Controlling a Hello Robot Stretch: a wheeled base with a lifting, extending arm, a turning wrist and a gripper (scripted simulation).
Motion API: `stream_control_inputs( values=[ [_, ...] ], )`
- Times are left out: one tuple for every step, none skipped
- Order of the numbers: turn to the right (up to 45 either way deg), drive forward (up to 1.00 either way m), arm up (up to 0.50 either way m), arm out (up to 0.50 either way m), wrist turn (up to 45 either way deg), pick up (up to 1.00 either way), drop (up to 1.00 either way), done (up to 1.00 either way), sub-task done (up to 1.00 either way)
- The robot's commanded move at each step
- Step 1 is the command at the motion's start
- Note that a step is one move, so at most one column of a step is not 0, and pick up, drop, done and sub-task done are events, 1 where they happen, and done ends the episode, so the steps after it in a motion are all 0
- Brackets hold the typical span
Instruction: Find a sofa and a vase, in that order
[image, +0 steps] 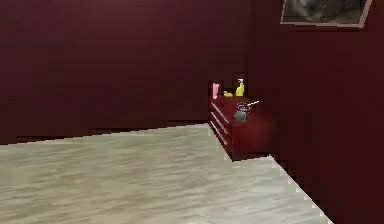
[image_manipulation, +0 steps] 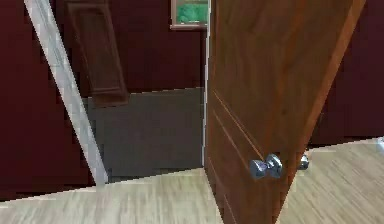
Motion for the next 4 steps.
stream_control_inputs(
  values=[
    [42.0,0.0,0.0,0.0,0.0,0.0,0.0,0.0,0.0],
    [0.0,0.5,0.0,0.0,0.0,0.0,0.0,0.0,0.0],
    [45.0,0.0,0.0,0.0,0.0,0.0,0.0,0.0,0.0],
    [9.0,0.0,0.0,0.0,0.0,0.0,0.0,0.0,0.0]
  ],
)
